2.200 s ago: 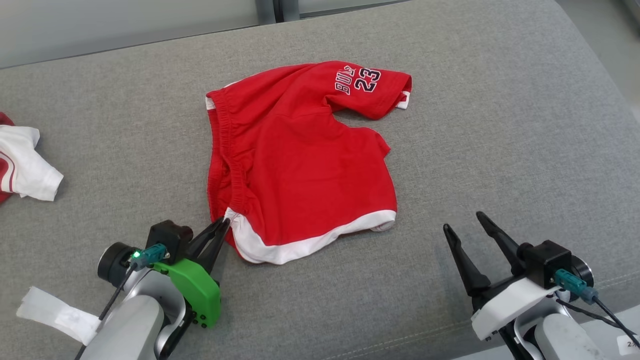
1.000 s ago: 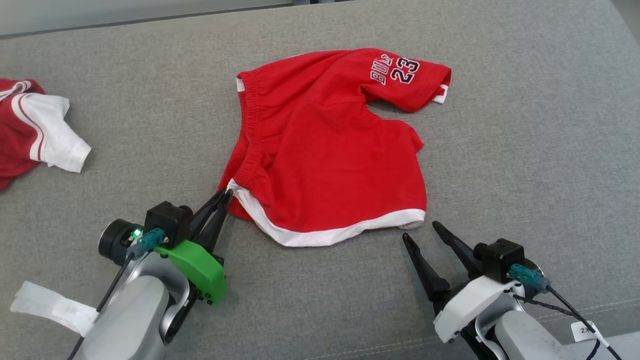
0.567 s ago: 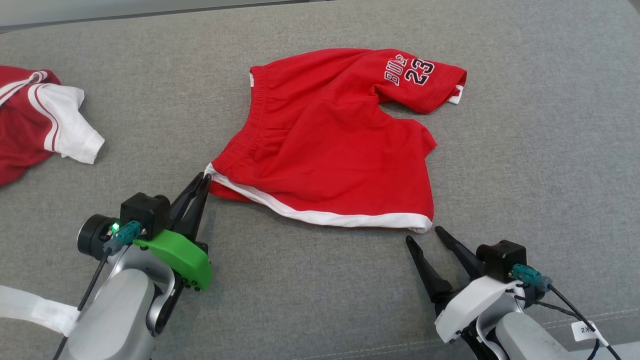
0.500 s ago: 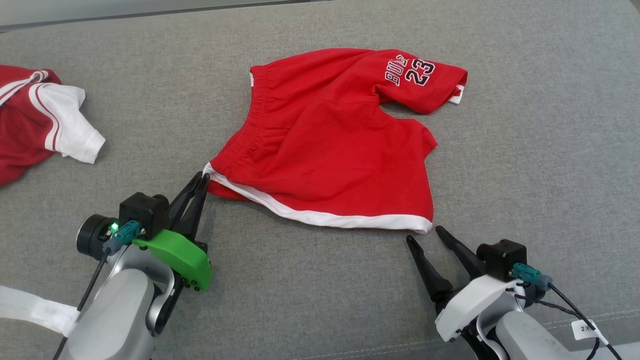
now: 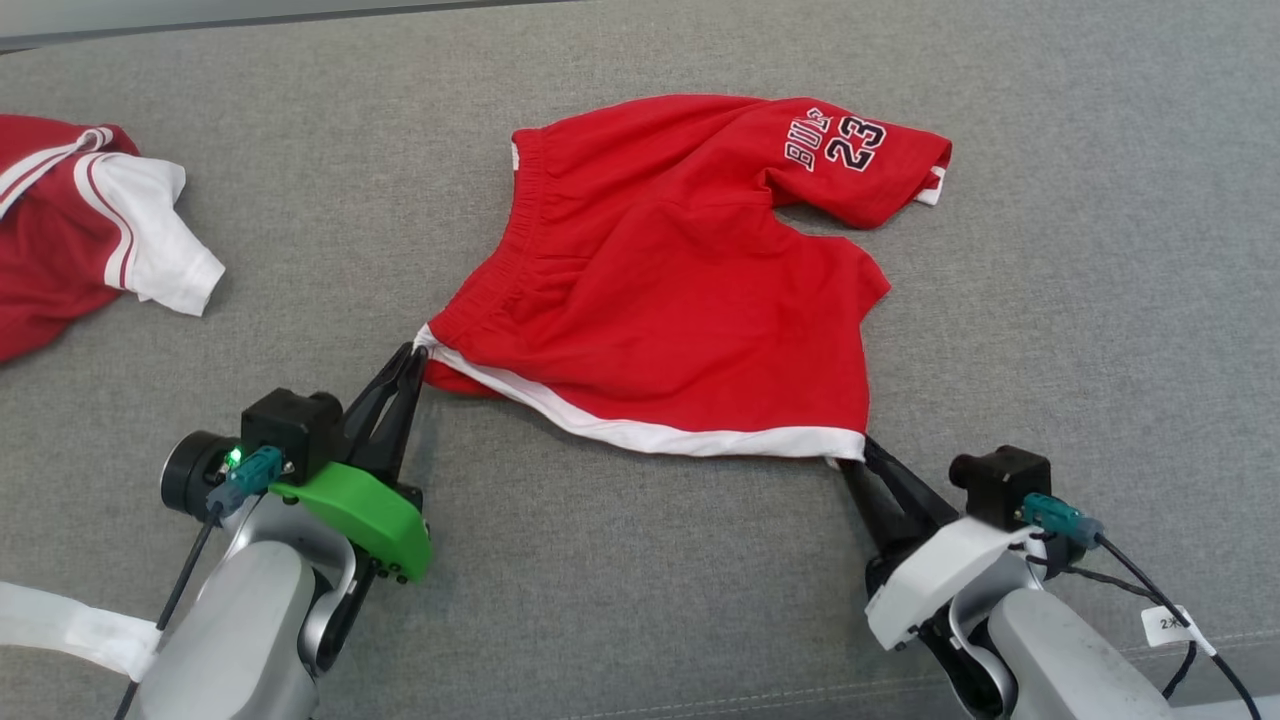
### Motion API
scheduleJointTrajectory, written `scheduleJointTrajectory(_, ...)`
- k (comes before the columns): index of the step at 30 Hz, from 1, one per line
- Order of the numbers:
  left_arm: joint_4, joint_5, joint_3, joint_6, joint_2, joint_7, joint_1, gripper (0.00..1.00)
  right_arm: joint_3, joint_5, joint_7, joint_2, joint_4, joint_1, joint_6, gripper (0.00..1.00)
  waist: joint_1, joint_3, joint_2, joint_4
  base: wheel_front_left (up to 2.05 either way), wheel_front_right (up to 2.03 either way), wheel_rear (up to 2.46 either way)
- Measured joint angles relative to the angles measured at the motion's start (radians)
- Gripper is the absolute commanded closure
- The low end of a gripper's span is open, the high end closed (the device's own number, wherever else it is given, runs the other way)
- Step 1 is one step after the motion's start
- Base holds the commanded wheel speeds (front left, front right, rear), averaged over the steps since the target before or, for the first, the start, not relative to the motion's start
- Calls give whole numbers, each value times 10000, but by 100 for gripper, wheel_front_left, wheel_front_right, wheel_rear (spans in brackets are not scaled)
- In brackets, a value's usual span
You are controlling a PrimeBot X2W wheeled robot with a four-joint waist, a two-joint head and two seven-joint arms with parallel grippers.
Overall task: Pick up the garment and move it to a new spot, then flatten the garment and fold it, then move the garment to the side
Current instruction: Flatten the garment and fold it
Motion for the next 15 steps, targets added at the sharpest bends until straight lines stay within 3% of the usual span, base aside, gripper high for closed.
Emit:
scheduleJointTrajectory(1,-65,-4,65,-2,-23,-2,0,100,-54,-2,-2,-40,-119,0,0,100,0,-1,0,5,0,0,0)
scheduleJointTrajectory(8,-456,-769,1012,-10,-380,-4,216,100,-706,-257,0,-378,-1407,-13,8,100,0,-61,0,-134,0,0,0)
scheduleJointTrajectory(15,-1218,-1829,1918,-274,-1189,-4,398,100,-1680,-840,0,-771,-2800,-474,8,100,0,-201,0,-358,0,0,0)
